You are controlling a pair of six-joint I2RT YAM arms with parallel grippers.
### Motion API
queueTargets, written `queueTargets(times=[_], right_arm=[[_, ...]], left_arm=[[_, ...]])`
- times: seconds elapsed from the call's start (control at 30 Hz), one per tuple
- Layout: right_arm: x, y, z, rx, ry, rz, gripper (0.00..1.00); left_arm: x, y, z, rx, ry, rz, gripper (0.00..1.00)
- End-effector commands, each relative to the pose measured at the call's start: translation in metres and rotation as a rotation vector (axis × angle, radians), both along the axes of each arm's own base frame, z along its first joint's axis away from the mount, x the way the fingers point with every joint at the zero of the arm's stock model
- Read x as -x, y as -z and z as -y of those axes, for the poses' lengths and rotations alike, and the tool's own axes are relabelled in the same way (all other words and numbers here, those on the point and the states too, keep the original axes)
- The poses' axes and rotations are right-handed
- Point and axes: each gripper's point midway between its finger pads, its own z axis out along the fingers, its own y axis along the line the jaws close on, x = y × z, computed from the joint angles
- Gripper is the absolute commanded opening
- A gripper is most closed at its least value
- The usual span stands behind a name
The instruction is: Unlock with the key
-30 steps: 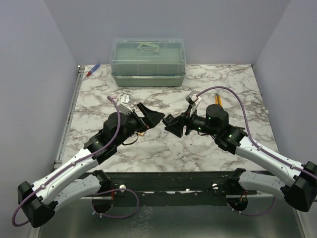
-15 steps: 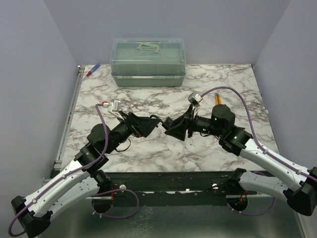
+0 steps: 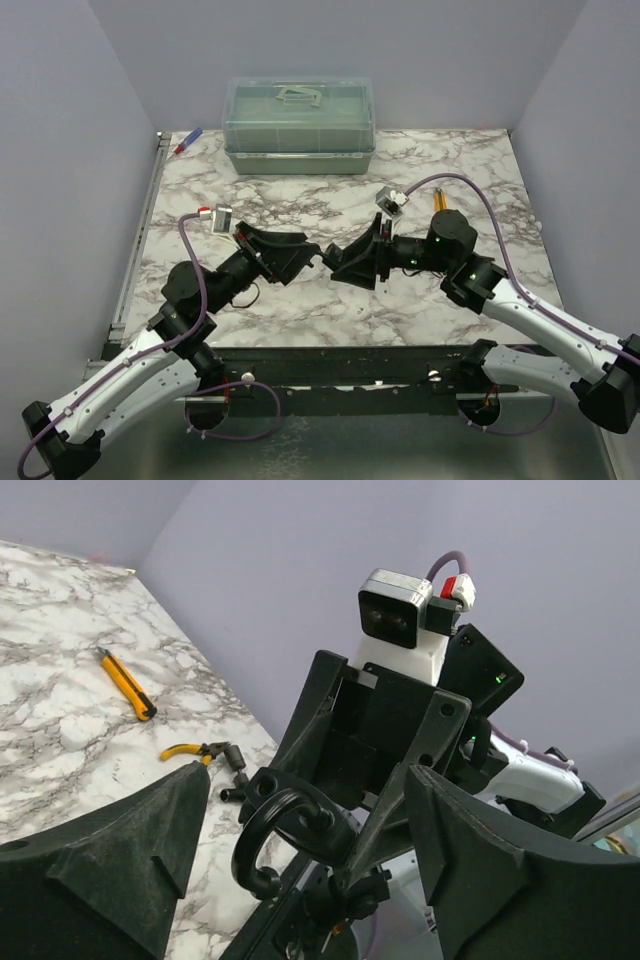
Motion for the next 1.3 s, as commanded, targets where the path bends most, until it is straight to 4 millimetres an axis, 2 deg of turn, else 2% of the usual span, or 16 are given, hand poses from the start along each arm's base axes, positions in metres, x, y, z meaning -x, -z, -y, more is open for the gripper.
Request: queueTargets(times=[0.0, 0.2, 0.4, 0.53, 0.73, 0.93, 1.0, 1.13, 1.27], right_arm=[[0.005, -0.046, -0.005, -0.123, -0.046, 0.096, 0.01], [-0.006, -0.038, -0.007, -0.101, -0.006, 0.095, 0.01], [-0.043, -0.014, -0.002, -0.007, 0.182, 0.11, 0.01], [-0.066, 0.012, 0.002, 0.093, 0.278, 0.136, 0.01], [-0.102, 0.043, 0.013, 0.223, 0.434, 0.172, 0.01], [-0.117, 0.059, 0.014, 0.281, 0.486, 0.174, 0.0], [-0.117, 0.061, 0.015, 0.28, 0.487, 0.175, 0.01], [-0.117, 0.061, 0.019, 0.279, 0.509, 0.171, 0.0], [-0.123, 0.076, 0.026, 0.32, 0.56, 0.147, 0.01]], left_arm=[[0.002, 0.006, 0.006, 0.012, 0.033, -0.019, 0.8], [-0.005, 0.02, 0.01, 0.004, 0.025, -0.089, 0.61], [-0.029, 0.046, 0.012, -0.02, -0.067, -0.305, 0.44], [-0.041, 0.057, 0.009, -0.004, -0.137, -0.454, 0.41], [-0.053, 0.078, -0.001, -0.03, -0.255, -0.626, 0.4], [-0.061, 0.097, 0.004, -0.04, -0.287, -0.7, 0.42], [-0.062, 0.101, 0.004, -0.056, -0.294, -0.702, 0.46], [-0.063, 0.108, -0.005, -0.084, -0.337, -0.693, 0.59], [-0.061, 0.106, -0.02, -0.133, -0.381, -0.642, 0.71]])
